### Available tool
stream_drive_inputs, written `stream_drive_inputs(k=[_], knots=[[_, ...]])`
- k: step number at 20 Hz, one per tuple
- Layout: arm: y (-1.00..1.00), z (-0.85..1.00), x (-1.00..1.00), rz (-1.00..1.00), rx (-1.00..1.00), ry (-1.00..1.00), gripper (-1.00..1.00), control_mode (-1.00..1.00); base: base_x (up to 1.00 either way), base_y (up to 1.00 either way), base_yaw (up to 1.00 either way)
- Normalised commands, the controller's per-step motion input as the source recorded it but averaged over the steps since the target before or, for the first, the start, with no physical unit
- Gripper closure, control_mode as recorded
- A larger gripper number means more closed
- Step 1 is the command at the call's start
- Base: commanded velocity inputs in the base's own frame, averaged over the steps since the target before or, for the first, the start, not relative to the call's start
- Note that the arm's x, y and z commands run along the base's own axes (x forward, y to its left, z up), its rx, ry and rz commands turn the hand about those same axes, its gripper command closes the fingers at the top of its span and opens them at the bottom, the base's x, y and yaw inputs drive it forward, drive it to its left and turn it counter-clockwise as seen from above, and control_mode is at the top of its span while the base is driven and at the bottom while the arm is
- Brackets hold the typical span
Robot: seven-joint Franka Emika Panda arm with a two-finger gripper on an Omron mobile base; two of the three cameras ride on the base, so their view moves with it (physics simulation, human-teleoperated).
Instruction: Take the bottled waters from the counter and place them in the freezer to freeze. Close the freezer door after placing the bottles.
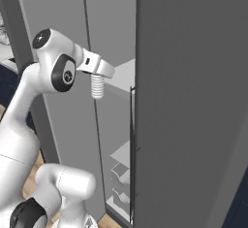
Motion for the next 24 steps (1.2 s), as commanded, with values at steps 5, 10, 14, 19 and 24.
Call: stream_drive_inputs(k=[5, 10, 14, 19, 24], knots=[[-0.16, 0.05, 0.56, -0.01, 0.0, 0.05, 1.0, -1.0, 0.0, 0.0, 0.0], [-0.14, 0.08, 0.49, -0.03, 0.0, 0.0, 1.0, -1.0, 0.0, 0.0, 0.0], [-0.22, 0.0, 0.54, -0.02, 0.0, 0.0, 1.0, -1.0, 0.0, 0.0, 0.0], [-0.24, 0.0, 0.53, 0.0, 0.0, -0.01, 1.0, -1.0, 0.0, 0.0, 0.0], [-0.17, -0.04, 0.42, -0.03, -0.01, 0.0, 1.0, -1.0, 0.0, 0.0, 0.0]])
